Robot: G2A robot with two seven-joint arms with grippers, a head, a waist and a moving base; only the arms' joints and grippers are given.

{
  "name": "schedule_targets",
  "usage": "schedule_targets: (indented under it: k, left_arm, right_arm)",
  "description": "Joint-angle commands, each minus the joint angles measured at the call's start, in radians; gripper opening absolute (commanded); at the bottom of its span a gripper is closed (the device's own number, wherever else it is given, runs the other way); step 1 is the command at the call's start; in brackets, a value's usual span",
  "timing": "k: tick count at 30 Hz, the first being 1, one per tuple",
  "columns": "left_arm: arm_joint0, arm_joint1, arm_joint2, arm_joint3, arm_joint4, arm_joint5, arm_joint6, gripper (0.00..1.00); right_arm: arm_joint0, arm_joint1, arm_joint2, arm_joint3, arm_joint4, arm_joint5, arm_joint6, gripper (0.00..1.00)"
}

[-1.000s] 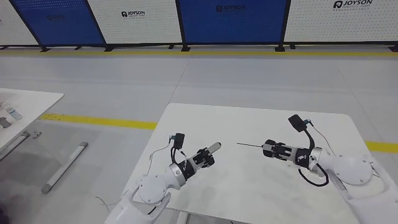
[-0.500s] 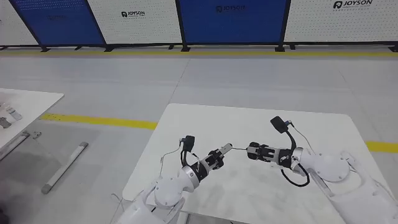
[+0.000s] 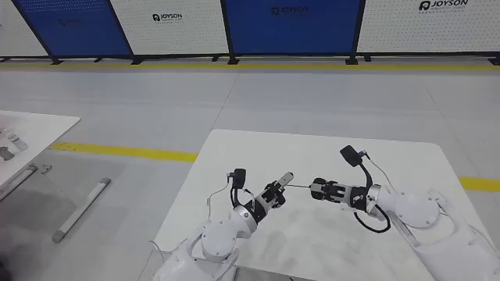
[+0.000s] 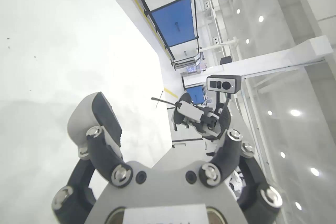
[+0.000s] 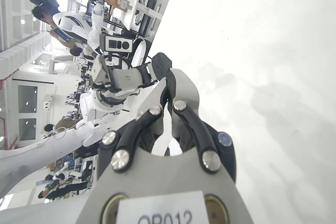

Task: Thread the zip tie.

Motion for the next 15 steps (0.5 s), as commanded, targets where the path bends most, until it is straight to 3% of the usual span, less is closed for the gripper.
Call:
schedule_targets:
  k: [1,13,15]
  left_arm:
    - [-0.032,-0.007,0.024,0.033,-0.015,0.022,0.006,1.0]
    - [-0.031,-0.009,0.024,0.034,-0.033,0.018,0.008,1.0]
    - [-0.042,-0.013,0.031,0.036,-0.048,0.02,0.02,1.0]
  right_arm:
    - [0.0,0.0,0.0,0.0,0.0,0.0,0.0,0.0]
    - [-0.015,-0.005,-0.002,-0.003,0.015,-0.006,-0.015,0.0]
    - [-0.008,-0.013,-0.018,-0.002,0.024,0.003,-0.013,0.0]
